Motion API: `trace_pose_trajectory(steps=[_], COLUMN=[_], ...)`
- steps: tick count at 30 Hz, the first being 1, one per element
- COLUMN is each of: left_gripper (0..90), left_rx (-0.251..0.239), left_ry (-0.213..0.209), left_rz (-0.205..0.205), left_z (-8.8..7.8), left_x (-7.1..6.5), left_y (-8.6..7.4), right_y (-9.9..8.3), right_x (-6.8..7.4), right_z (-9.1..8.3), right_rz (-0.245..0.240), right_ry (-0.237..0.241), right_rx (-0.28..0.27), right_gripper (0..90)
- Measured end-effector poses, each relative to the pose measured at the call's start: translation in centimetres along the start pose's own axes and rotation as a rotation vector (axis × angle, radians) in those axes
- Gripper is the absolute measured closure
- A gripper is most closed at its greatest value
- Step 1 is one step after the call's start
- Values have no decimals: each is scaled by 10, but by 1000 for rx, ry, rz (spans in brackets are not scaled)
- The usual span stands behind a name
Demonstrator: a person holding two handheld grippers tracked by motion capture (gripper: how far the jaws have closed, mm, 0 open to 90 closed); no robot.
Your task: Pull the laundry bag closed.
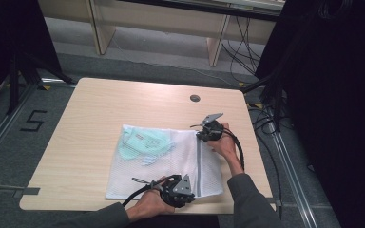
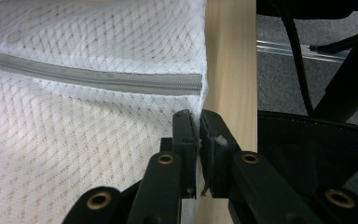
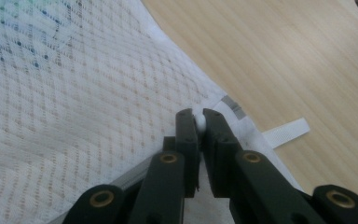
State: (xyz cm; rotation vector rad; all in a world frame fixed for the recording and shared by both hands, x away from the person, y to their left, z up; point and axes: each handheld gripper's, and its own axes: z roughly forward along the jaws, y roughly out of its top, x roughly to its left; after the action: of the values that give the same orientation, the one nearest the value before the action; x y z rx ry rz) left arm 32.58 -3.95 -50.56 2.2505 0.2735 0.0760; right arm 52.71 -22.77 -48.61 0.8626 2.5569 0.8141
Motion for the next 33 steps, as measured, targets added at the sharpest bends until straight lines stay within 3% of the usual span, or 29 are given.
trace_pose_trajectory(steps=[2,4,6,7,10,12,15,16,18,20,31,33], left_gripper=[800,714,616,616,500,464,416,401,391,380,354,353], left_rx=[-2,-15,-18,-26,-35,-38,-44,-41,-39,-44,-60,-64], left_ry=[-1,12,13,20,25,35,64,73,88,96,157,167], left_rz=[-6,-20,-40,-48,-63,-59,-78,-86,-93,-120,-165,-170], left_z=[-1,-3,-5,-5,-10,-14,-23,-26,-32,-37,-66,-73], left_x=[2,4,6,7,10,12,18,20,25,28,44,46], left_y=[1,2,2,3,3,3,2,1,0,-2,-12,-15], right_y=[0,0,0,0,1,2,4,5,6,6,10,9], right_x=[0,-1,-1,-1,-3,1,5,8,11,15,32,35], right_z=[0,0,-1,-1,-4,-5,-10,-13,-17,-21,-40,-40], right_rz=[-2,22,61,61,53,92,81,99,82,109,113,109], right_ry=[-7,-15,-24,-24,-13,-23,-3,-7,-9,-5,34,18], right_rx=[-1,1,-8,-8,-9,-20,-41,-24,-36,-34,-33,-56], right_gripper=[824,789,673,673,636,608,577,564,532,516,492,487])
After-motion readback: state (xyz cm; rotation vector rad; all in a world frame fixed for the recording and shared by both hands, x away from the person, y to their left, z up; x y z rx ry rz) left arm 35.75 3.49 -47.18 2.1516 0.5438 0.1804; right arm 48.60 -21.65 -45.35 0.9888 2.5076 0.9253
